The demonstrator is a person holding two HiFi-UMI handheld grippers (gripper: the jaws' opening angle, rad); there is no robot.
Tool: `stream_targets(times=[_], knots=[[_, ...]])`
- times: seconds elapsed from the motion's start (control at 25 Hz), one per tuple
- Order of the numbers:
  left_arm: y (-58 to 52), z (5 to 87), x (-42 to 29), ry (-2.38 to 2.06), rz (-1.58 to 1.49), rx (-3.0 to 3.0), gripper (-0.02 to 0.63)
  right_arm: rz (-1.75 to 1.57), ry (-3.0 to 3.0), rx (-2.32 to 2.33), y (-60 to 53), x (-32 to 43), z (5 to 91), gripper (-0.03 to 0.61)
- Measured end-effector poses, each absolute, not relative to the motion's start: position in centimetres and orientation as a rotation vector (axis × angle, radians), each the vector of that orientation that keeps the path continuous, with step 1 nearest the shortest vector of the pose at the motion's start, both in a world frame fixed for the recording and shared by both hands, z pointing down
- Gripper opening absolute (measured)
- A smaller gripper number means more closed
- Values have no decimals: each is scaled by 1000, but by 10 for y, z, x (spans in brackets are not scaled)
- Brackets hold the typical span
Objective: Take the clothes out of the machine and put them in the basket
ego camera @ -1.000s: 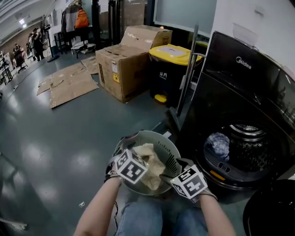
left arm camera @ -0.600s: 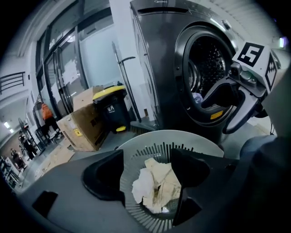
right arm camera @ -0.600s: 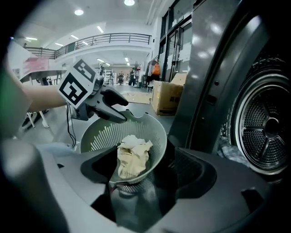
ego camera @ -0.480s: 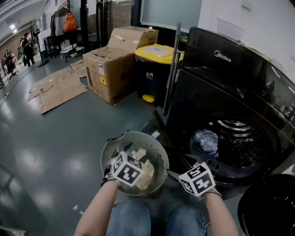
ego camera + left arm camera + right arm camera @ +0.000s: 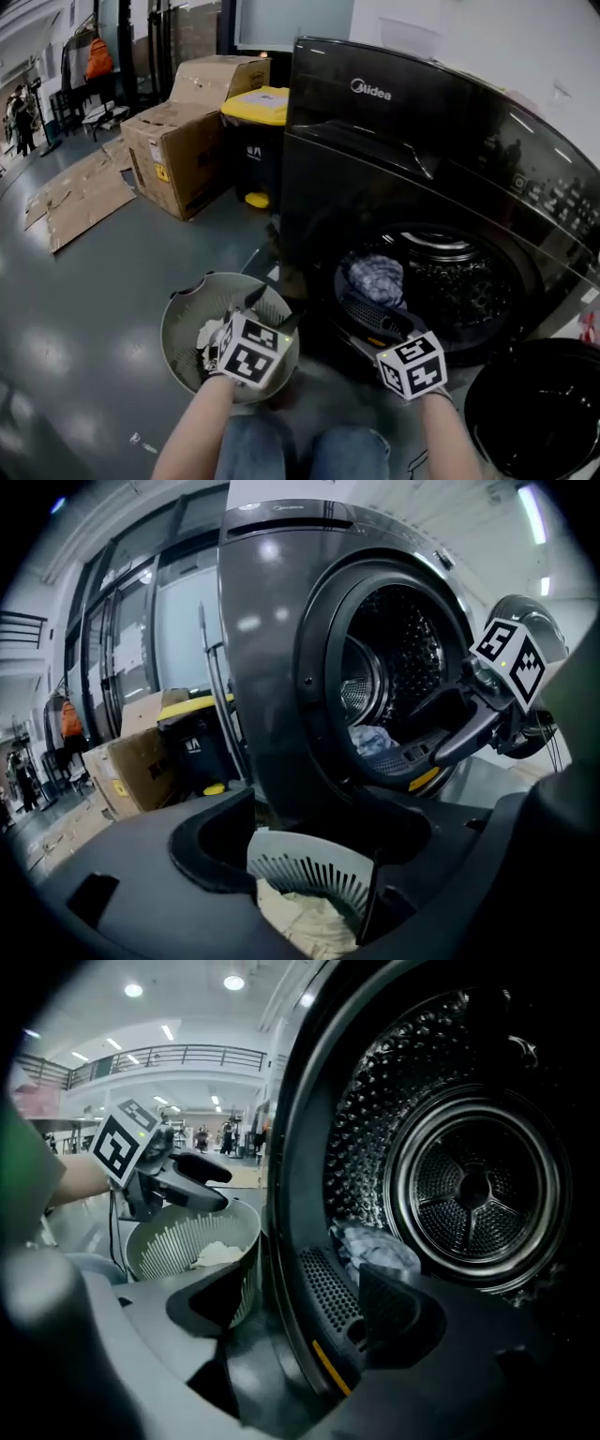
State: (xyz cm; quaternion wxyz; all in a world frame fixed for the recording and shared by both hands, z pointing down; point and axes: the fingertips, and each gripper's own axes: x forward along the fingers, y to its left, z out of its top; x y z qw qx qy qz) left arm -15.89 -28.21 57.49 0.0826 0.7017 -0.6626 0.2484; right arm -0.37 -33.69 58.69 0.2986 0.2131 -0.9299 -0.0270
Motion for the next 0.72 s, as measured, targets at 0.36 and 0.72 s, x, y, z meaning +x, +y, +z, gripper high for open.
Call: stream_targets(times=[0.36, 0.72], knots=[[-302, 570, -136, -1981, 742, 2158, 305, -84, -2448, 751, -405, 17, 595, 385], [-305, 560, -142, -2044, 708, 2160, 305, -133, -2347, 845, -475, -10, 618, 385]])
